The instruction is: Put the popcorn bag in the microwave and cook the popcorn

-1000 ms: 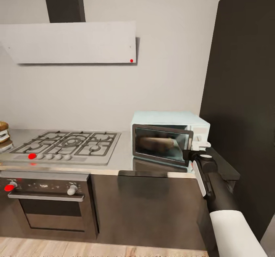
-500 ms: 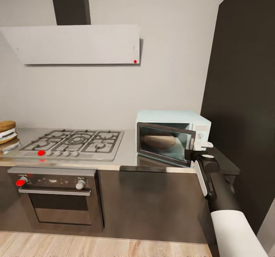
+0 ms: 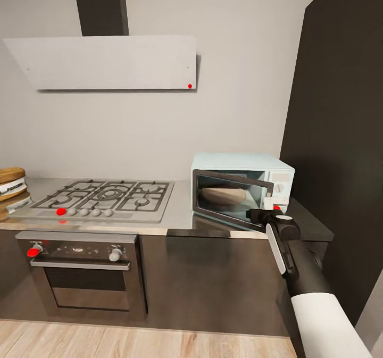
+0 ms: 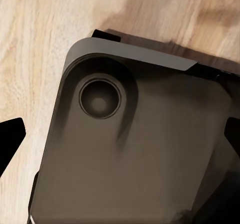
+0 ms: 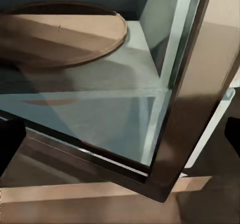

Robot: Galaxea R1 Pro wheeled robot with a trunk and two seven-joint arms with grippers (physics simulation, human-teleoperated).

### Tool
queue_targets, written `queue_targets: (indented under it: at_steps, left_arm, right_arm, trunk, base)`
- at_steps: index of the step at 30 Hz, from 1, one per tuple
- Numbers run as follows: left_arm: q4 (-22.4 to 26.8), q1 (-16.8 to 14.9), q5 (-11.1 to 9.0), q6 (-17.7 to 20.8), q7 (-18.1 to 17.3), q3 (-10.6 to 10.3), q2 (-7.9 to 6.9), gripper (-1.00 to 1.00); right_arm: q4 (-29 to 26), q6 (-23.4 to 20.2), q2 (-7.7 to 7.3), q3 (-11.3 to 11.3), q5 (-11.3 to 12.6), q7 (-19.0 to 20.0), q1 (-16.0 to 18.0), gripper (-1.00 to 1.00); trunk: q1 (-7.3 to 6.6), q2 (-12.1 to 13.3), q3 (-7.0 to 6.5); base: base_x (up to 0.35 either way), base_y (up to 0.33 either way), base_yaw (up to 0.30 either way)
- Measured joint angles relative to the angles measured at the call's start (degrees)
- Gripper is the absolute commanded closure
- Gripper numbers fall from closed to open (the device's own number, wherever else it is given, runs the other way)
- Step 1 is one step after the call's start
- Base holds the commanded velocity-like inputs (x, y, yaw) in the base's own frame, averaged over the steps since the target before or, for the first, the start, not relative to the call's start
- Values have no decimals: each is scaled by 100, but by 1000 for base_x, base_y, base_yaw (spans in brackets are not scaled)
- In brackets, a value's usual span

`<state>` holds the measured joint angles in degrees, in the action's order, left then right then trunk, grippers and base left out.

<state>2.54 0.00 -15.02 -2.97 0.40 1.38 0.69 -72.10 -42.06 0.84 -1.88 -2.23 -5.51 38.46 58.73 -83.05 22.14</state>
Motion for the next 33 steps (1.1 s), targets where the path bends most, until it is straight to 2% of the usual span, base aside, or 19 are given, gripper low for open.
queue_targets:
  at_steps: [7, 10, 13, 16, 17, 18, 19, 20, 26, 33]
  left_arm:
    - [-1, 0, 8, -2, 0, -11, 0, -100]
    - [0, 0, 8, 0, 0, -15, 0, -100]
    - [2, 1, 9, 0, 0, -15, 0, -100]
    - [2, 1, 5, 1, 0, -15, 0, -100]
    - [1, 1, 3, 1, 0, -15, 0, -100]
    - [2, 1, 5, -2, 0, -17, 0, -100]
    - [3, 1, 2, 0, 0, 2, 0, -100]
    - [2, 0, -12, 0, 0, 15, 0, -100]
    - [-2, 0, -22, 0, 0, 8, 0, -100]
    - [-4, 0, 18, 0, -14, -15, -8, -100]
  right_arm:
    - [5, -198, -1, 6, 16, 23, -117, -100]
    - [8, -232, -288, -6, 12, 26, -386, -100]
    - [23, -248, -770, -10, 48, 38, -524, -100]
    - [52, -263, -1153, -82, 61, 46, -547, -100]
    - [52, -259, -1251, -212, 63, 47, -550, -100]
    - [21, -251, -1329, -661, 27, 74, -551, -100]
    - [-54, -236, -1354, -1007, 44, 362, -552, -100]
    - [-64, -234, -1356, -1053, 64, 560, -553, -100]
    - [-74, -200, -1358, -1068, 65, 778, -554, -100]
    - [-71, -163, -1350, -1065, 65, 790, -553, -100]
  trunk:
    - [0, 0, 0]
    - [0, 0, 0]
    - [0, 0, 0]
    - [0, 0, 0]
    - [0, 0, 0]
    - [0, 0, 0]
    - [0, 0, 0]
    - [0, 0, 0]
    - [0, 0, 0]
    - [-3, 0, 0]
  base:
    - [0, 0, 0]
    - [0, 0, 0]
    - [0, 0, 0]
    - [0, 0, 0]
    - [0, 0, 0]
    - [0, 0, 0]
    - [0, 0, 0]
    - [0, 0, 0]
    - [19, 0, 0]
    - [278, 0, 0]
